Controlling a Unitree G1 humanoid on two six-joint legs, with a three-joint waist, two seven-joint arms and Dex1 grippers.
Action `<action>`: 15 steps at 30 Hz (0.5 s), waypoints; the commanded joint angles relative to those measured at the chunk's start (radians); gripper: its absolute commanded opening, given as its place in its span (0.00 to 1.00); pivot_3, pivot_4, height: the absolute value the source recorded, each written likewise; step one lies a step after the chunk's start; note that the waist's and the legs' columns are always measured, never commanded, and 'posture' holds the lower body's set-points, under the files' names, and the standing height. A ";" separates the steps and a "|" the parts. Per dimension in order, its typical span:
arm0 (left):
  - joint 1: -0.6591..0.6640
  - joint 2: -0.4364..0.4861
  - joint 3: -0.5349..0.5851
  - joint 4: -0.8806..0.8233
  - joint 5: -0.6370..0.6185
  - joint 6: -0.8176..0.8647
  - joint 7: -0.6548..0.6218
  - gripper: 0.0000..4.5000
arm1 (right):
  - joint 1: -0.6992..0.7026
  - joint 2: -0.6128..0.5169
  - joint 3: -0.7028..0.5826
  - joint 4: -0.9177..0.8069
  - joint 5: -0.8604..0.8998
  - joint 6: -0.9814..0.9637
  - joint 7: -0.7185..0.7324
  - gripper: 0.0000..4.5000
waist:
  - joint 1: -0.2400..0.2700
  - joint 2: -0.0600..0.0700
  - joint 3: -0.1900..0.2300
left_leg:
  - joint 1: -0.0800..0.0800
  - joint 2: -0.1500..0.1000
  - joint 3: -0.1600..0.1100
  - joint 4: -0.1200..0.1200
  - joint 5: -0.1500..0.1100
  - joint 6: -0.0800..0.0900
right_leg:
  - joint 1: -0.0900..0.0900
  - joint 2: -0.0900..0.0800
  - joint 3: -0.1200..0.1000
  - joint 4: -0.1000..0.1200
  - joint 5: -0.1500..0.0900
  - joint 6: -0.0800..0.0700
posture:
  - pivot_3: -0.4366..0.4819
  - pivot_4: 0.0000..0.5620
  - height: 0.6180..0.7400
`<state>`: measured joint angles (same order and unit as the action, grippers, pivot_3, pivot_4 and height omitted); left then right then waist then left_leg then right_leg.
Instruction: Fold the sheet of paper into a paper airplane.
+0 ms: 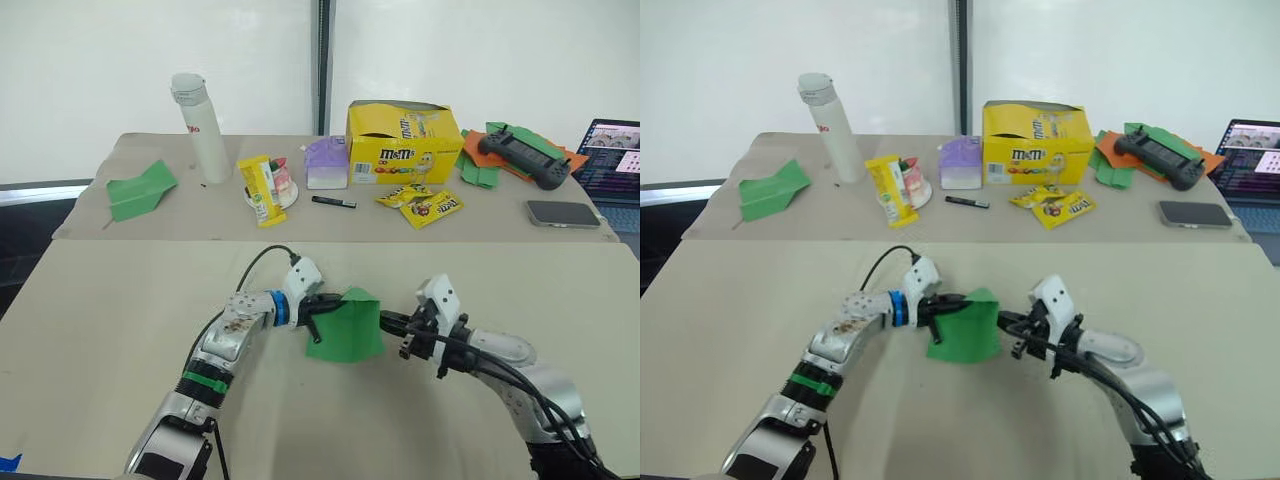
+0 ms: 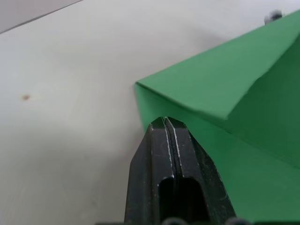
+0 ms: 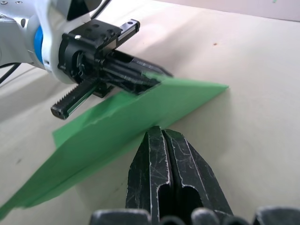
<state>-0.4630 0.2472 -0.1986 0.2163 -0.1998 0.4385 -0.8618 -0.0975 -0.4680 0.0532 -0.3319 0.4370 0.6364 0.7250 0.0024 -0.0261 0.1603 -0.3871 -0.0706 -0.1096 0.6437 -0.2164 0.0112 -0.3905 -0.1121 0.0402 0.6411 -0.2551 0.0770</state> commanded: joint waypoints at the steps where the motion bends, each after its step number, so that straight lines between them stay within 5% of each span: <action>1: 0.018 0.008 0.050 -0.015 -0.054 0.118 0.023 0.00 | -0.033 0.009 -0.006 0.022 0.003 -0.046 0.012 0.00 | -0.008 0.000 0.000 | 0.000 0.000 0.000 0.000 0.000 0.000 | 0.000 0.000 0.000 0.000 0.000 -0.001 | 0.48 0.27 1.00; 15: -0.009 -0.075 0.190 -0.126 -0.262 0.303 0.118 0.00 | -0.066 -0.012 -0.004 0.066 0.004 -0.061 0.049 0.00 | -0.014 0.000 0.000 | -0.003 -0.001 0.000 -0.001 0.000 0.000 | -0.004 0.000 0.000 0.000 0.003 -0.005 | 0.48 0.27 1.00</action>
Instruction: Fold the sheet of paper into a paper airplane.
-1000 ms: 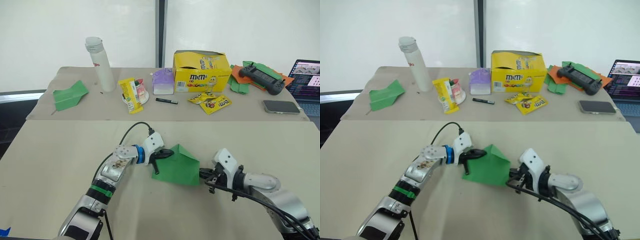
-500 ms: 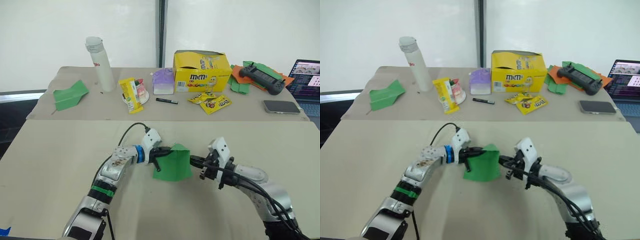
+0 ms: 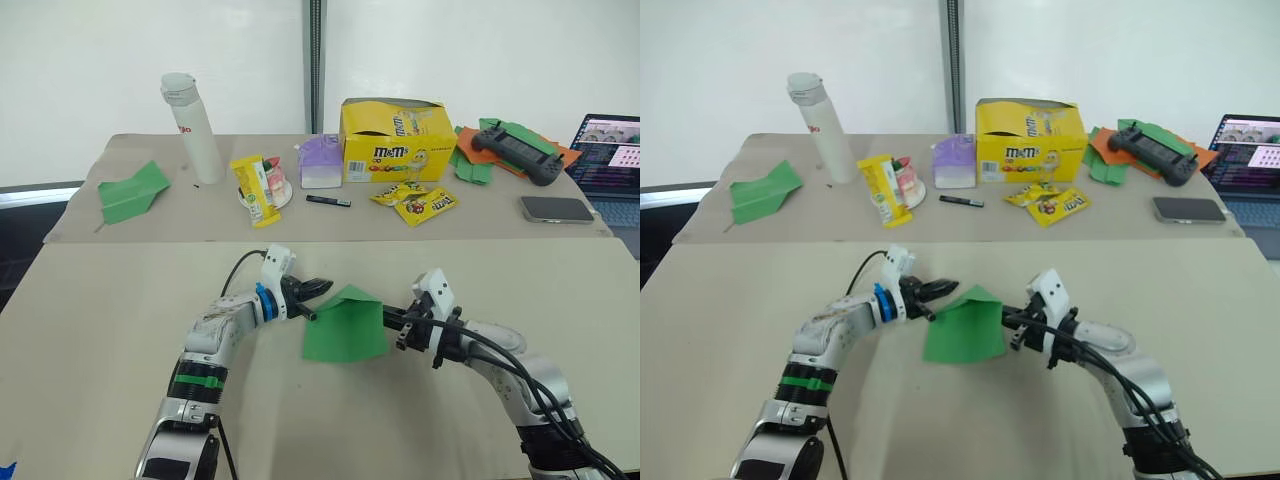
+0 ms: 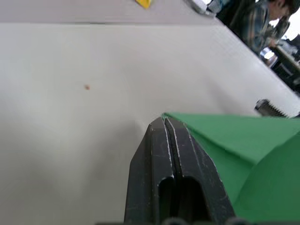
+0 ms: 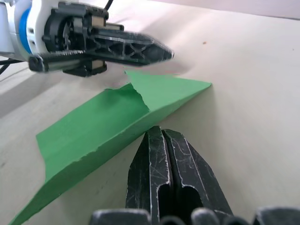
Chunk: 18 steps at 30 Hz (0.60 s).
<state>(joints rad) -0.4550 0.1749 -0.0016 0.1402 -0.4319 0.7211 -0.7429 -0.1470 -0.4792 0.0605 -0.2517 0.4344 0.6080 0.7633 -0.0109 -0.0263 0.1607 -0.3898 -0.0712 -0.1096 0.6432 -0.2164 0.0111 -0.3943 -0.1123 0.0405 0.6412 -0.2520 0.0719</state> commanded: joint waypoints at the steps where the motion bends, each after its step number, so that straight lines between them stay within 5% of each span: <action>1: -0.016 -0.002 -0.014 -0.054 -0.029 0.023 -0.003 0.00 | -0.017 0.000 -0.011 -0.015 0.007 -0.032 0.009 0.00 | -0.001 0.000 0.000 | 0.000 0.000 0.000 0.000 0.000 0.000 | 0.000 0.000 0.000 0.000 0.000 0.000 | 0.48 0.27 1.00; 18: 0.037 0.101 -0.181 -0.087 0.012 0.031 -0.075 0.00 | -0.066 0.080 0.006 0.002 0.018 -0.025 -0.012 0.00 | 0.000 0.001 0.000 | 0.000 0.000 0.000 0.000 0.000 0.000 | -0.001 0.000 0.001 0.000 0.000 0.000 | 0.48 0.27 1.00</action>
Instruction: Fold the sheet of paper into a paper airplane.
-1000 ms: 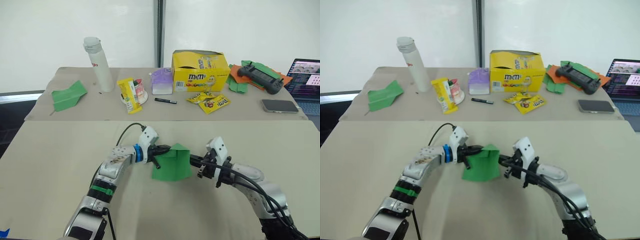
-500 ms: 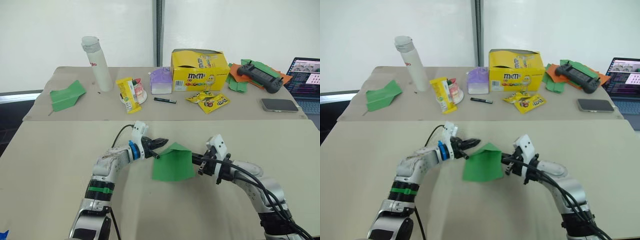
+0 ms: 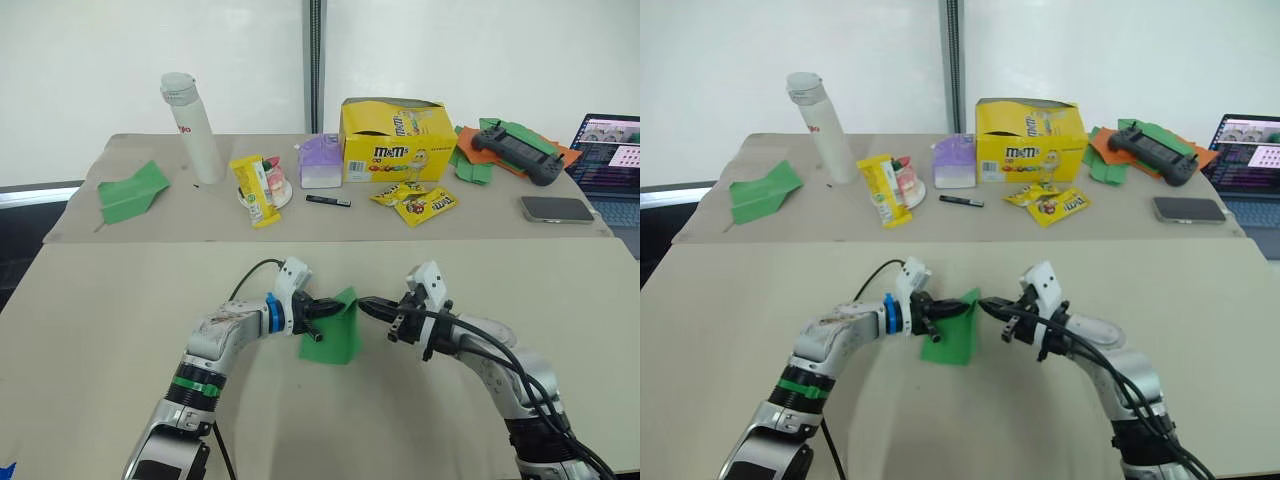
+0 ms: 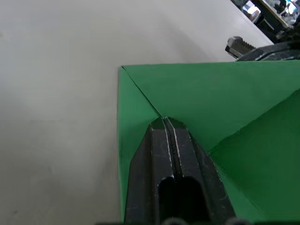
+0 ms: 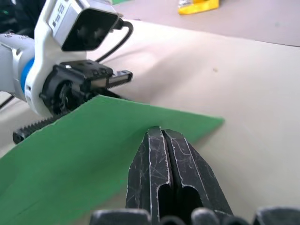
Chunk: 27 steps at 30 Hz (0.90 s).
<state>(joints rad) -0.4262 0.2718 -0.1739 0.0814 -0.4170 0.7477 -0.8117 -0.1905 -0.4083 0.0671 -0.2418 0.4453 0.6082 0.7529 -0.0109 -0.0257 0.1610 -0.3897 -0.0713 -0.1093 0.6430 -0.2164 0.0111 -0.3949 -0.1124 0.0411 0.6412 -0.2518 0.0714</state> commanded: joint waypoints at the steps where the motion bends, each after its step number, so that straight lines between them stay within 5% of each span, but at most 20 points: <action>1: 0.009 0.005 -0.011 -0.031 -0.003 0.006 -0.006 0.00 | -0.026 0.015 0.005 -0.005 0.006 -0.025 -0.001 0.00 | -0.001 0.000 0.000 | 0.000 0.000 0.000 0.000 0.000 0.000 | 0.000 0.000 0.000 0.000 0.000 0.000 | 0.48 0.27 1.00; 14: 0.025 0.011 -0.035 -0.060 -0.002 0.017 -0.003 0.00 | -0.082 0.059 0.076 0.104 -0.054 -0.083 0.011 0.00 | -0.002 0.000 0.000 | 0.000 0.000 0.000 0.000 0.000 0.000 | -0.001 0.000 0.000 0.001 0.000 0.000 | 0.48 0.27 1.00; 27: -0.034 0.176 -0.014 -0.017 0.030 0.034 -0.046 0.00 | -0.108 0.059 0.152 0.258 -0.169 -0.174 0.038 0.00 | -0.009 0.001 0.000 | 0.003 0.001 0.000 0.000 0.000 0.000 | 0.001 0.003 0.000 0.001 0.001 -0.001 | 0.48 0.27 1.00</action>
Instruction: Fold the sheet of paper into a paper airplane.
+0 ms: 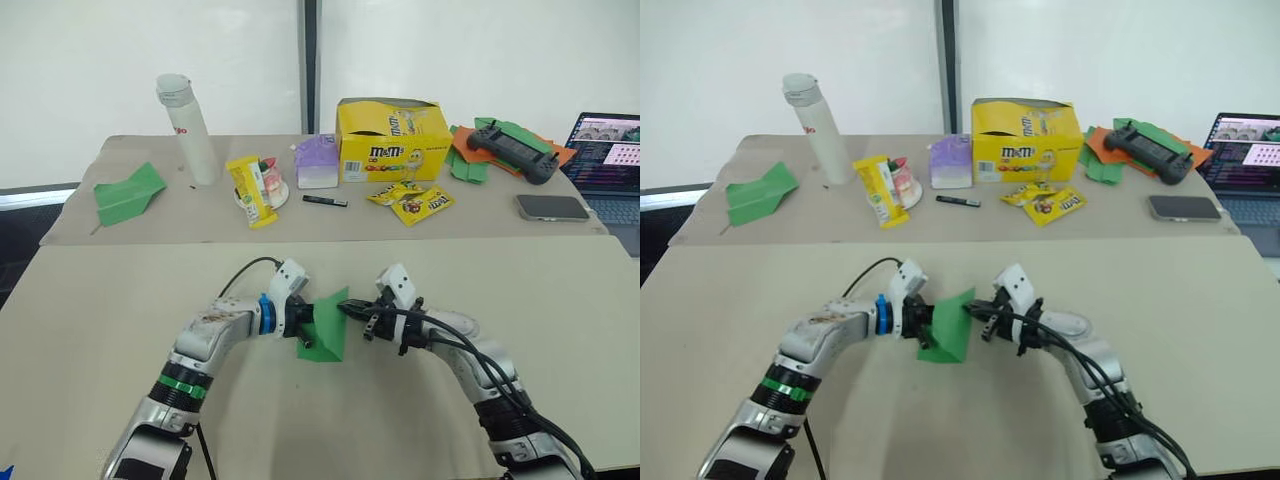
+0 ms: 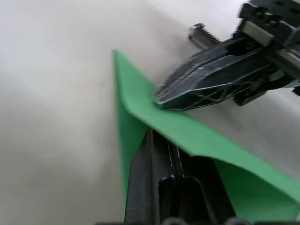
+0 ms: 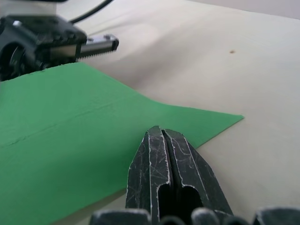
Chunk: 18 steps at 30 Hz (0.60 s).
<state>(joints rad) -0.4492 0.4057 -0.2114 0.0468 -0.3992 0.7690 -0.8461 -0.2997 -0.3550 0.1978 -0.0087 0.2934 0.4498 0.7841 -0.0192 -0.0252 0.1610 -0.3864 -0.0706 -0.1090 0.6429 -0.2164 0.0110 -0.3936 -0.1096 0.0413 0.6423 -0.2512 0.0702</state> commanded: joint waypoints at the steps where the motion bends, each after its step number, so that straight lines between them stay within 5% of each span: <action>1: -0.015 0.061 0.028 0.016 0.012 0.011 -0.024 0.00 | 0.000 0.007 0.023 0.031 -0.022 -0.018 0.008 0.00 | -0.002 0.000 0.000 | 0.000 0.000 0.000 0.000 0.000 0.000 | 0.000 0.000 0.000 0.000 0.000 0.000 | 0.48 0.27 1.00; 6: -0.048 0.149 0.045 0.031 0.014 -0.011 -0.082 0.00 | -0.001 0.000 0.046 0.054 -0.063 -0.038 0.015 0.00 | -0.006 0.000 0.000 | 0.001 0.001 0.000 0.000 0.000 0.000 | 0.001 0.001 0.000 0.000 0.000 -0.001 | 0.48 0.27 1.00; 14: -0.060 0.045 0.025 -0.107 -0.051 -0.062 -0.124 0.00 | 0.015 -0.011 0.071 0.062 -0.136 -0.091 0.001 0.00 | -0.003 0.000 0.000 | 0.001 0.002 0.000 0.000 0.000 0.000 | 0.002 0.000 0.000 -0.001 0.000 -0.001 | 0.48 0.27 1.00; 18: -0.023 0.078 -0.127 -0.048 0.121 -0.144 -0.106 0.00 | 0.029 0.000 0.037 0.056 -0.124 -0.097 -0.029 0.00 | -0.007 0.000 0.000 | 0.003 0.002 0.000 -0.001 0.000 -0.001 | 0.003 0.001 0.000 0.000 0.000 -0.001 | 0.48 0.27 1.00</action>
<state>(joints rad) -0.4922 0.4580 -0.2939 -0.0190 -0.3439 0.6686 -0.9531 -0.2962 -0.3517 0.2427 0.0113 0.1858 0.3373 0.7795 -0.0259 -0.0250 0.1606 -0.3828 -0.0692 -0.1087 0.6414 -0.2164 0.0104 -0.3906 -0.1078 0.0418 0.6420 -0.2510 0.0691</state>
